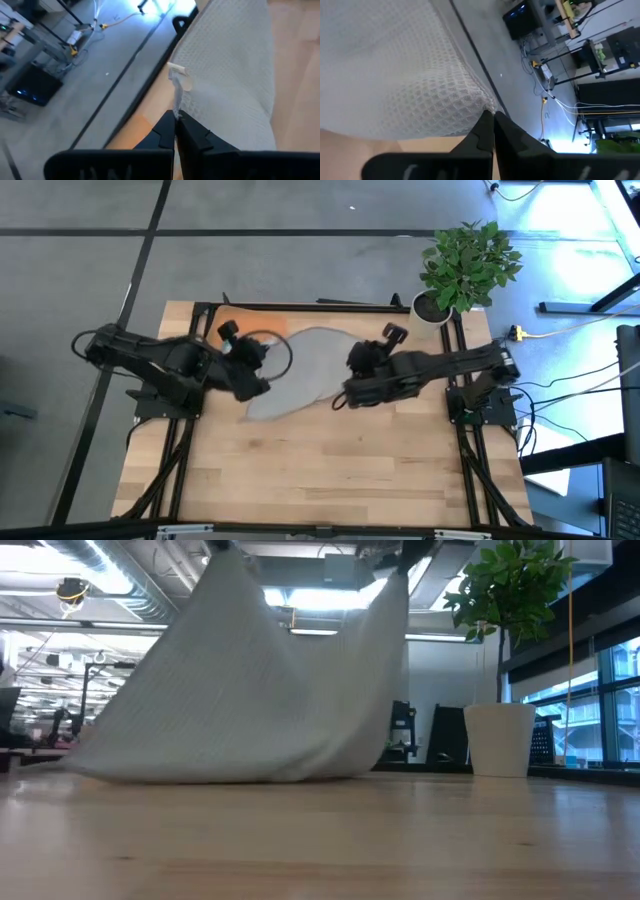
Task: Roll microfiber towels into tight, uniform cylinder then place into a basket
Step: Fold the gray microfiber cloth
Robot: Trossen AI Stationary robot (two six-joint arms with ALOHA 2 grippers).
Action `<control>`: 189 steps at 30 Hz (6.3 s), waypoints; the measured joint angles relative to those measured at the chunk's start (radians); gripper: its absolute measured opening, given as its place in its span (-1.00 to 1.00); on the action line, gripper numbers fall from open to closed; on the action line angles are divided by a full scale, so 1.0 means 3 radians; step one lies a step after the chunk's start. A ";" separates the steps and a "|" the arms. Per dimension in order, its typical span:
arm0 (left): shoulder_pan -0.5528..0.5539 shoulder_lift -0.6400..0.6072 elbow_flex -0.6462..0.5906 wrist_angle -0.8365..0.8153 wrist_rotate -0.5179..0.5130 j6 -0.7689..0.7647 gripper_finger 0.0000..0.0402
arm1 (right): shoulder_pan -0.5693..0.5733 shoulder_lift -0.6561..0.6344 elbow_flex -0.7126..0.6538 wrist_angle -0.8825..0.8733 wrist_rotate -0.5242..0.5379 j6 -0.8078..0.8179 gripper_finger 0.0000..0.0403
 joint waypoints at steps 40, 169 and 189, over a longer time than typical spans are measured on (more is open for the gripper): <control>-0.0089 0.0566 0.0179 0.0080 0.1928 0.0372 -1.00 | 0.1078 -0.0774 -0.1930 0.0306 -0.1450 0.1900 -0.99; 0.0917 0.1811 -0.0538 0.0202 0.1182 -0.0695 -0.67 | -0.0552 -0.0776 -0.3236 0.3321 -0.1925 0.0331 0.08; 0.0389 0.1789 -0.1440 0.1430 0.1556 -0.1125 -0.67 | -0.0060 -0.0776 -0.3851 0.4131 -0.2467 0.0509 0.08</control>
